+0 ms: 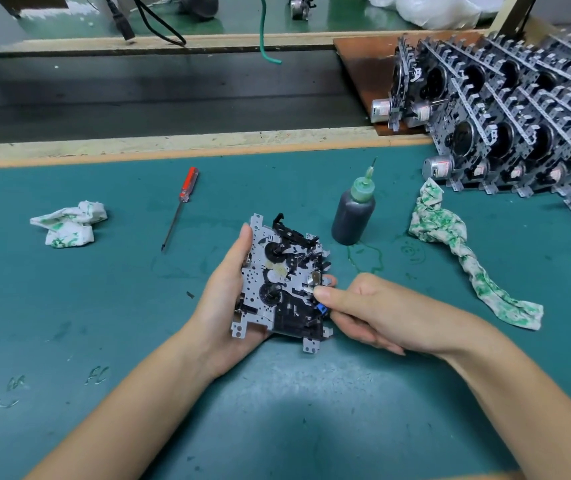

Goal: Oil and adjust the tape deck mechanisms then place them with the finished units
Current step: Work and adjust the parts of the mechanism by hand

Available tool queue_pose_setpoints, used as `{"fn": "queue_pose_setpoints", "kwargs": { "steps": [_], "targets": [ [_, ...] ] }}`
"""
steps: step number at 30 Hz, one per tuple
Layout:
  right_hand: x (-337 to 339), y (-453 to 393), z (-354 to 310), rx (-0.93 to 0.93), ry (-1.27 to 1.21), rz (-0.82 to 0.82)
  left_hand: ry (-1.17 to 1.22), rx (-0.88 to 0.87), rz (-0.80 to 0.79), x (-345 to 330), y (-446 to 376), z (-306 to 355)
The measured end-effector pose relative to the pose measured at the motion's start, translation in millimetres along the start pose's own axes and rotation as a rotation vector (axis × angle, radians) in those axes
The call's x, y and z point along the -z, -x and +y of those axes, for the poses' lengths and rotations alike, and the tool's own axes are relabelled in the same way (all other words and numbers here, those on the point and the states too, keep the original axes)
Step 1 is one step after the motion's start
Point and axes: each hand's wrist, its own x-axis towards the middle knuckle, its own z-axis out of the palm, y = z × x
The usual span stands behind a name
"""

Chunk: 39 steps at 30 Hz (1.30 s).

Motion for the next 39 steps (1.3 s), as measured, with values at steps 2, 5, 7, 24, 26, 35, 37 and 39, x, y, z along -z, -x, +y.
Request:
{"fn": "queue_pose_setpoints", "kwargs": {
  "steps": [2,5,7,24,26,35,37,39],
  "targets": [
    [0.2,0.0,0.8,0.003,0.009,-0.002,-0.009,0.005,-0.002,-0.8,0.9,0.4],
    [0.2,1.1,3.2,0.018,0.004,-0.016,-0.005,0.010,-0.033,-1.0,3.6,0.4],
    [2.0,1.5,4.1,0.031,-0.037,-0.050,-0.008,0.030,-0.061,-2.3,6.1,-0.3],
    [13.7,-0.6,8.9,0.078,-0.475,-0.148,0.241,0.098,-0.129,-1.8,13.2,6.7],
    [12.7,-0.4,8.1,0.073,-0.474,-0.151,0.240,0.099,-0.133,-0.9,12.5,6.3],
    [11.4,0.4,6.2,0.076,-0.397,-0.138,0.195,0.091,-0.182,3.9,8.9,3.7],
    [13.2,1.5,6.4,0.087,-0.364,-0.109,0.135,0.092,-0.183,6.7,6.2,3.0],
    [17.7,2.5,8.0,0.095,-0.325,-0.040,0.106,0.106,-0.174,10.5,2.8,2.3]
  ]
}}
